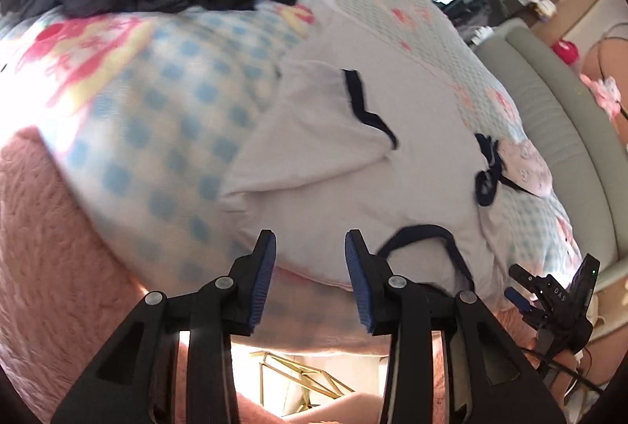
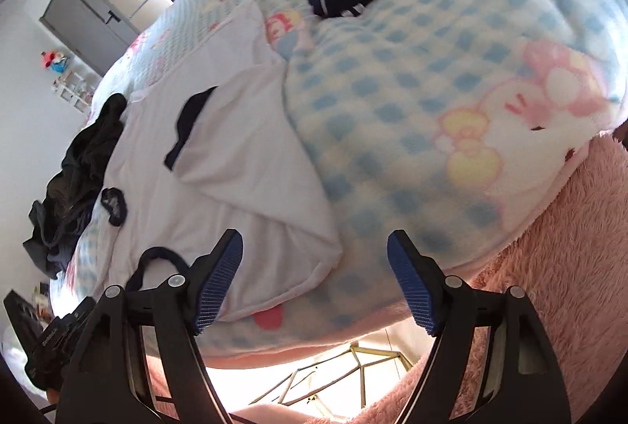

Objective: Fold clothes

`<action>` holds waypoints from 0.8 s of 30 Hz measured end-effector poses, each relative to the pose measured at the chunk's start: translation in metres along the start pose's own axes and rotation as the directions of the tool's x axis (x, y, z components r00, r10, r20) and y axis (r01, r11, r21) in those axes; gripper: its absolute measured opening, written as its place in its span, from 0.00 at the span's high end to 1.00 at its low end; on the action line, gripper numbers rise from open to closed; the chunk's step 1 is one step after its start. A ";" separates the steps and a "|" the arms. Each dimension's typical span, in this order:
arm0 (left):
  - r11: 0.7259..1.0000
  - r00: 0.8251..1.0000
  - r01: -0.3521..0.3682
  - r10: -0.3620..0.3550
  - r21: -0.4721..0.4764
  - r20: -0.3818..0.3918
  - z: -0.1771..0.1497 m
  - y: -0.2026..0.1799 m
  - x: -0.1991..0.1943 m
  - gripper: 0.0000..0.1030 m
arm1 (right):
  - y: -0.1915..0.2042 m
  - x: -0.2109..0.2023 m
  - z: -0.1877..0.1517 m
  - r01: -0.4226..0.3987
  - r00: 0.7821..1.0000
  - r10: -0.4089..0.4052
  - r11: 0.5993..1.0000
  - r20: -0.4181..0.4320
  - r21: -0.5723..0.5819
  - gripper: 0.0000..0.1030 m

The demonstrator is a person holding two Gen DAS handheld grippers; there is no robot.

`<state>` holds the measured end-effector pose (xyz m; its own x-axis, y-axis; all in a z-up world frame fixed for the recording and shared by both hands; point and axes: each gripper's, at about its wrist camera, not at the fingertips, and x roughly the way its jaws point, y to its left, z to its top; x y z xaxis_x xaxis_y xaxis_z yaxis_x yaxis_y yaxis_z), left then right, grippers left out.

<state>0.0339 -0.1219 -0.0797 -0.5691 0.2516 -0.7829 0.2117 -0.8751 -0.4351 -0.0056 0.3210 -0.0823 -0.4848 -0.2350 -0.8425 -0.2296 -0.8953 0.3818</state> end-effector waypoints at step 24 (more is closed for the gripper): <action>0.971 0.980 0.197 -0.190 -0.137 0.062 0.017 0.027 0.034 0.74 | -0.014 0.034 0.001 -0.335 0.936 0.342 0.939 -0.083 0.082 0.62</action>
<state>0.0069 -0.1436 -0.1104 -0.6469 0.3873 -0.6569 0.2026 -0.7432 -0.6377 -0.0198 0.3259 -0.1153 -0.4624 -0.5572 -0.6897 -0.1222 -0.7304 0.6720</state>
